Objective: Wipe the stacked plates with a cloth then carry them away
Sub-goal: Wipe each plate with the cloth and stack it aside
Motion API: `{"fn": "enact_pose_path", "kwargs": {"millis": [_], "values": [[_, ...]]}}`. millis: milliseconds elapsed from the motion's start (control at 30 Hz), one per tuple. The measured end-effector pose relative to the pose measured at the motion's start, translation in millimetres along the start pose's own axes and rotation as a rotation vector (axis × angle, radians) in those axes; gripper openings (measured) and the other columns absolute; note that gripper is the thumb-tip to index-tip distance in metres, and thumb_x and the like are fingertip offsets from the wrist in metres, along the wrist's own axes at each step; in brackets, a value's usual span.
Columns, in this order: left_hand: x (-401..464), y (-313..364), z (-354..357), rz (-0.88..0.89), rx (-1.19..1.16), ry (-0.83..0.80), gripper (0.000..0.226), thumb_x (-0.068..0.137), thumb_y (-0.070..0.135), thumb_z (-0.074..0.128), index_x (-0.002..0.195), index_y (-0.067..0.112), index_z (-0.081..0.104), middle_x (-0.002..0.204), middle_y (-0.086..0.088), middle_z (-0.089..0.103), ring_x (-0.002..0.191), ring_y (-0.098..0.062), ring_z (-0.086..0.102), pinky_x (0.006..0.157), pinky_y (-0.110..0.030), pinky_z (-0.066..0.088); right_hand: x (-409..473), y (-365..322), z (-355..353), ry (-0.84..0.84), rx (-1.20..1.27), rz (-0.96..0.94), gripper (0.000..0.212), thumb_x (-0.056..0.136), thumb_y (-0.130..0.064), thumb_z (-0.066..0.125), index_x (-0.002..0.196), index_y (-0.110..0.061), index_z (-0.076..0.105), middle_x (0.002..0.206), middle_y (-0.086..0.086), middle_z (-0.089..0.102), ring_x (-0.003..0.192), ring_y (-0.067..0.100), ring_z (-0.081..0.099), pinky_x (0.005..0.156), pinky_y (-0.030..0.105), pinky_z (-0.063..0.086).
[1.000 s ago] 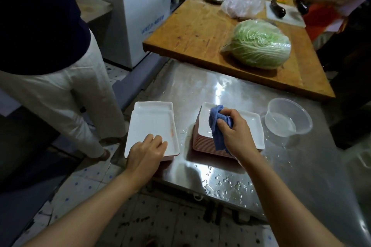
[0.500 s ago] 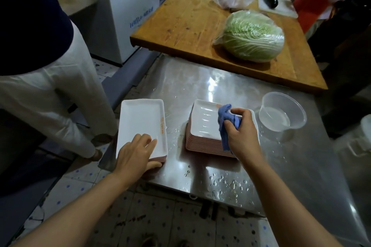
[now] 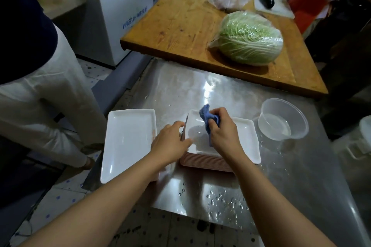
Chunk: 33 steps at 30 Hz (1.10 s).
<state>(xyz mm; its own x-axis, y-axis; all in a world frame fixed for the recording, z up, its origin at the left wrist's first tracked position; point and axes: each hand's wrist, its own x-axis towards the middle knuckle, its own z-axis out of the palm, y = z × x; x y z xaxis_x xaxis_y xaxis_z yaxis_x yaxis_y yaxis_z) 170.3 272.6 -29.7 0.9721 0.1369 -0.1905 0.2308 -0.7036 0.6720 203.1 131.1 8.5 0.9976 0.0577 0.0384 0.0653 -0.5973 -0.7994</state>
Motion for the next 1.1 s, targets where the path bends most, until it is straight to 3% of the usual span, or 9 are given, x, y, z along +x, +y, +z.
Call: {"fn": "enact_pose_path", "kwargs": {"millis": [100,167,200,300,400,533,700,867,1100], "values": [[5.2,1.1,6.6,-0.031,0.043,-0.064,0.059,0.081,0.035,0.065,0.133,0.032,0.039,0.11,-0.003,0.055,0.103,-0.025,0.055,0.089,-0.038,0.047,12.4,-0.3,12.5,-0.068,-0.135,-0.07,0.015,0.091,-0.011,0.052,0.105,-0.011,0.059,0.113,0.008,0.059,0.105,0.024,0.05,0.092,0.037,0.041],[4.8,-0.2,8.8,-0.015,0.012,-0.069,0.059,0.081,0.027,0.065,0.134,0.03,0.039,0.094,0.0,0.058,0.096,-0.025,0.056,0.085,-0.037,0.048,12.7,4.9,17.8,-0.103,-0.306,-0.07,0.03,0.089,-0.015,0.055,0.119,-0.015,0.058,0.14,0.006,0.043,0.127,0.027,0.032,0.104,0.034,0.027],[4.7,-1.0,9.5,0.001,-0.011,-0.068,0.058,0.081,0.024,0.065,0.133,0.029,0.04,0.085,0.003,0.056,0.091,-0.024,0.057,0.08,-0.035,0.048,11.5,7.2,19.4,-0.073,-0.335,-0.087,0.034,0.088,-0.015,0.057,0.122,-0.016,0.057,0.143,0.007,0.038,0.13,0.027,0.028,0.104,0.03,0.024],[2.9,-1.9,11.0,0.009,-0.063,-0.07,0.058,0.08,0.019,0.065,0.132,0.026,0.04,0.073,0.005,0.051,0.08,-0.021,0.055,0.07,-0.033,0.043,8.6,10.5,25.2,-0.078,-0.299,-0.156,0.029,0.088,-0.005,0.055,0.116,-0.007,0.061,0.126,0.012,0.048,0.116,0.026,0.041,0.088,0.021,0.032],[1.1,-1.0,12.7,-0.01,-0.127,-0.091,0.057,0.08,0.014,0.065,0.131,0.026,0.041,0.07,0.003,0.048,0.072,-0.02,0.052,0.069,-0.036,0.046,11.4,13.2,32.8,-0.188,-0.389,-0.193,0.03,0.089,-0.002,0.049,0.116,-0.003,0.06,0.121,0.011,0.051,0.109,0.026,0.044,0.09,0.033,0.038],[-0.4,-0.7,11.7,-0.068,-0.249,-0.135,0.062,0.082,0.008,0.064,0.135,0.029,0.04,0.076,-0.007,0.054,0.076,-0.031,0.062,0.074,-0.042,0.054,15.1,16.1,31.8,-0.217,-0.453,-0.201,0.029,0.089,-0.006,0.047,0.115,-0.006,0.059,0.122,0.009,0.054,0.109,0.028,0.041,0.088,0.032,0.035],[-5.5,-0.6,6.6,-0.072,-0.424,-0.166,0.057,0.083,0.0,0.064,0.132,0.025,0.047,0.071,-0.002,0.055,0.05,-0.017,0.057,0.052,-0.025,0.053,8.8,20.6,15.6,-0.386,-0.519,-0.19,0.034,0.084,-0.003,0.049,0.111,-0.017,0.065,0.126,0.004,0.054,0.111,0.03,0.043,0.075,0.031,0.034],[-7.3,-1.6,3.1,-0.08,-0.497,-0.178,0.066,0.079,0.0,0.07,0.137,0.023,0.046,0.079,-0.003,0.062,0.06,-0.012,0.057,0.057,-0.025,0.05,-15.7,29.0,2.3,-0.495,-0.476,-0.226,0.027,0.089,-0.027,0.059,0.113,-0.019,0.065,0.128,0.003,0.052,0.112,0.029,0.045,0.081,0.03,0.035],[-1.6,2.9,1.3,-0.137,-0.456,-0.216,0.072,0.077,-0.006,0.069,0.137,0.023,0.044,0.073,-0.006,0.058,0.059,-0.02,0.056,0.057,-0.031,0.051,-41.3,39.0,1.5,-0.313,-0.636,-0.304,0.026,0.089,-0.026,0.054,0.115,-0.025,0.056,0.119,-0.002,0.049,0.107,0.023,0.042,0.076,0.03,0.02]]}}
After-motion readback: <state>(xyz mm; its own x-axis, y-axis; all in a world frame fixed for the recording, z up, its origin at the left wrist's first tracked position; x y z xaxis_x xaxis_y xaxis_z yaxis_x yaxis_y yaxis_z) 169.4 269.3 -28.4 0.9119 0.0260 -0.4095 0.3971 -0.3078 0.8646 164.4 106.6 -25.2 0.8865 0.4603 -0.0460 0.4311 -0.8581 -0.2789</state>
